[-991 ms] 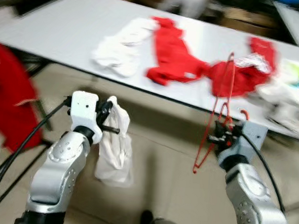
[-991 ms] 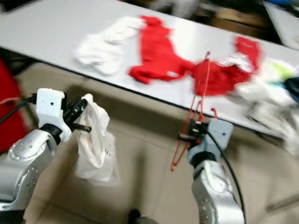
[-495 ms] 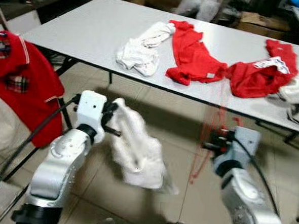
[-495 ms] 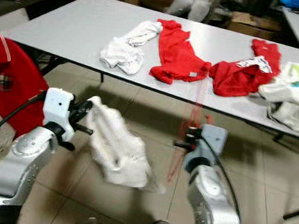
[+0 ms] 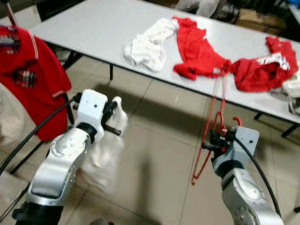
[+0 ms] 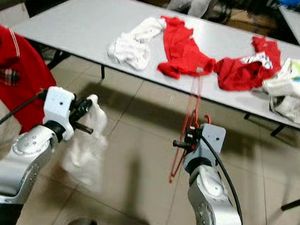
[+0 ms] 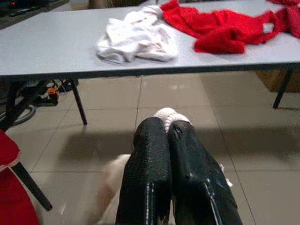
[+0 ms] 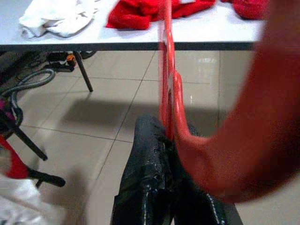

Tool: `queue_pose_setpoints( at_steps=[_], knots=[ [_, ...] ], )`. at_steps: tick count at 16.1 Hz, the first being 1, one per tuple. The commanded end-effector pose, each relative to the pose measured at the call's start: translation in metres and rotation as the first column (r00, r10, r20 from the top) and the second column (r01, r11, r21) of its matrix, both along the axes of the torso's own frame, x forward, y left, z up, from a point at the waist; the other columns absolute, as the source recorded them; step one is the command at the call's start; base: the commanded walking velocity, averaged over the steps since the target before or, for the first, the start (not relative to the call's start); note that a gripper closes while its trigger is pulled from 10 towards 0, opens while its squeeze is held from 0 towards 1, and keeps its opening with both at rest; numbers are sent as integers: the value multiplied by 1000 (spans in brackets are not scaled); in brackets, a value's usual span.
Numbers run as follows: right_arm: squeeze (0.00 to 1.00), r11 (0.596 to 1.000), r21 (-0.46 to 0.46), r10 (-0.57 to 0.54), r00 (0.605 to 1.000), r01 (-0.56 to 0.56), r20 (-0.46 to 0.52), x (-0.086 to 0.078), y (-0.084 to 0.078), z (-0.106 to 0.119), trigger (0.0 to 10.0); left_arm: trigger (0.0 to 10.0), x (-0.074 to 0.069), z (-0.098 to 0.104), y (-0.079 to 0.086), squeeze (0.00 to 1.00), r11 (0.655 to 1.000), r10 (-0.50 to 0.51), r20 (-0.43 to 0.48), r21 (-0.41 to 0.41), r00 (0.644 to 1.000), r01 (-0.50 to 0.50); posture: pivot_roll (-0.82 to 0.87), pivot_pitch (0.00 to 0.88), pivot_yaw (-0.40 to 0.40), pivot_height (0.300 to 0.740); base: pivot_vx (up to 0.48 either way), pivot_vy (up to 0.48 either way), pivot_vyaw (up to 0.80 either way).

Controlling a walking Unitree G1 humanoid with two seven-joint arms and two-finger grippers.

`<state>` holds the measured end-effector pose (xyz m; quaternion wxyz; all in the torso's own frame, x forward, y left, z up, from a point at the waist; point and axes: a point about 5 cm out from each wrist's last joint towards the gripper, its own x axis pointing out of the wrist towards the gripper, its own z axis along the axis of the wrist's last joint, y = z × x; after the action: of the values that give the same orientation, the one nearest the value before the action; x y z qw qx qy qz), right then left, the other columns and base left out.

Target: Hang hanger

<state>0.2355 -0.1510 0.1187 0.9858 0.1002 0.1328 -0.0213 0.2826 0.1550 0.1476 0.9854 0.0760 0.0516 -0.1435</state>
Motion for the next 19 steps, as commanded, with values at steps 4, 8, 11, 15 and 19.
queue_pose_setpoints(
  at_steps=[4,8,11,15,19],
  knots=[
    [0,998,-61,-15,1000,16,14,1,-10,4,10000,10000,4,7,-11,0,999,-36,40,-13,999,37,5,61,-12,740,0,-480,0],
    [0,992,-125,12,1000,-10,19,2,-13,5,10000,10000,6,7,-14,0,999,-33,49,-26,998,35,1,63,-8,740,0,-247,0],
    [0,993,-110,45,999,-42,26,0,-10,6,10000,10000,7,8,-13,0,999,-13,53,-37,998,15,0,64,-8,740,0,0,0],
    [0,987,-108,125,991,-118,56,2,-3,14,10000,10000,16,17,-8,0,996,22,79,-92,997,-15,-11,58,-7,740,0,0,-508],
    [0,980,-133,156,985,-145,75,4,-3,18,10000,10000,17,18,-9,0,996,20,81,-93,997,-12,-7,58,-16,740,196,0,-200]
  ],
)
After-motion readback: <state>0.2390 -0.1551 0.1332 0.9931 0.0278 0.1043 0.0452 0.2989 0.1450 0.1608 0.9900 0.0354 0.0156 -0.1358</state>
